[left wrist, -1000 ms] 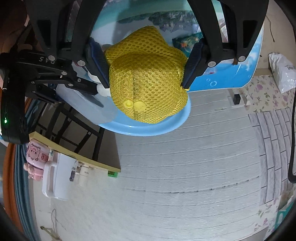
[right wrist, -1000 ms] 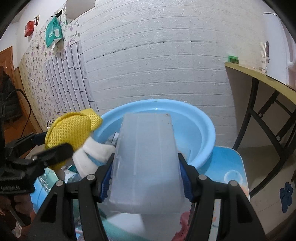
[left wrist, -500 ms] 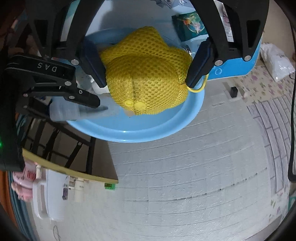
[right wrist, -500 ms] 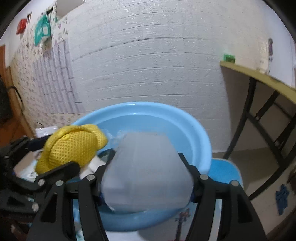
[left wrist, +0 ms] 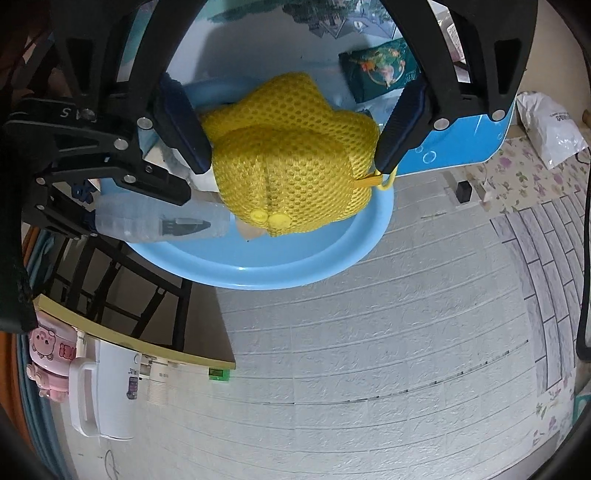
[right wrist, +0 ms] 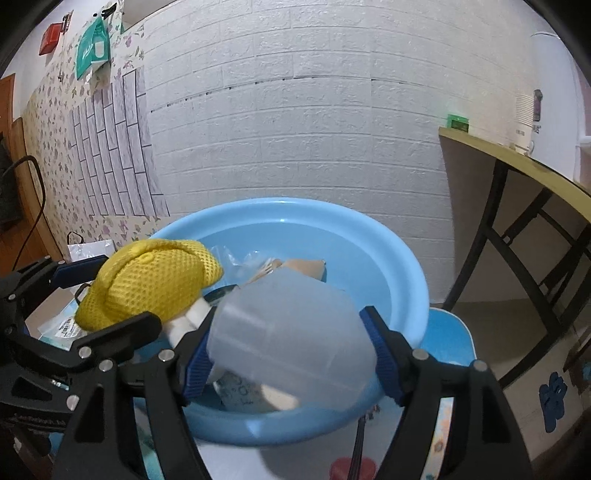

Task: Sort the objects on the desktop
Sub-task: 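Open both tools to drop the bunny and clear box into the basin, then withdraw both tools from the basin back over the table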

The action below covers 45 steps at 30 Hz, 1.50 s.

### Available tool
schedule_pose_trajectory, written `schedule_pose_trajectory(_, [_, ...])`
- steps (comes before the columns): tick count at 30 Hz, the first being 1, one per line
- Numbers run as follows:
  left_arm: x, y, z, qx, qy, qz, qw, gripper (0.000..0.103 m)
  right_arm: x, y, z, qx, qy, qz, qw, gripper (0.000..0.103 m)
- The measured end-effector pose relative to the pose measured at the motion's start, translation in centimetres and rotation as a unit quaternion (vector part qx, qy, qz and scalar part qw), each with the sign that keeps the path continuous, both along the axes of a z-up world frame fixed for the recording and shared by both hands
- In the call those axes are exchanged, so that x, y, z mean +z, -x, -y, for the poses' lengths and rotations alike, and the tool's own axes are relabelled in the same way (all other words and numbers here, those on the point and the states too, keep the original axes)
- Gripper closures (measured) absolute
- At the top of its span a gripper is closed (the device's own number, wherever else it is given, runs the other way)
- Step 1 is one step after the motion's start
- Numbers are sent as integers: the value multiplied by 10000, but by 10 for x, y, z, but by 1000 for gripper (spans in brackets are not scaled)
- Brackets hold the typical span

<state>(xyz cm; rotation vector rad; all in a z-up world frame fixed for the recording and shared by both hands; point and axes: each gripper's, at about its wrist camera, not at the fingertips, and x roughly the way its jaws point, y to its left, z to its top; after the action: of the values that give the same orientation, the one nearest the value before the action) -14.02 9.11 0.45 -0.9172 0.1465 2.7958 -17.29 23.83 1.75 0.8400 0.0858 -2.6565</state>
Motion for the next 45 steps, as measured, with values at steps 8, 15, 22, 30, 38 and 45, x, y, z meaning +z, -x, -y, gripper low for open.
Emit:
schedule_pose_trajectory(8, [6,-23,4,23,-23,-27,10000,7,8,-25,-7,-64,53,-25,10000,28])
schedule_pose_trajectory(15, [2,-43,17,182,-152,63,9997,7,4,-37,-15,-262,302,256,9989,20])
schedule_pose_trajectory(22, [-3,-57,34,344,-265,175,9989,7,0,-47,-18,-305,514,529,9968,18])
schedule_pose_trajectory(30, [-21,-71,55,569,-281,381,9973,7,-20,-62,-8,-353,303,840,9954,18])
schedule_pose_trajectory(38, [-38,-80,81,1025,-243,618,9925,7,-32,-68,8,-222,349,1127,9928,18])
schedule_pose_trajectory(45, [-58,-87,101,1293,-162,869,9877,7,-49,-70,18,-175,300,1407,9894,18])
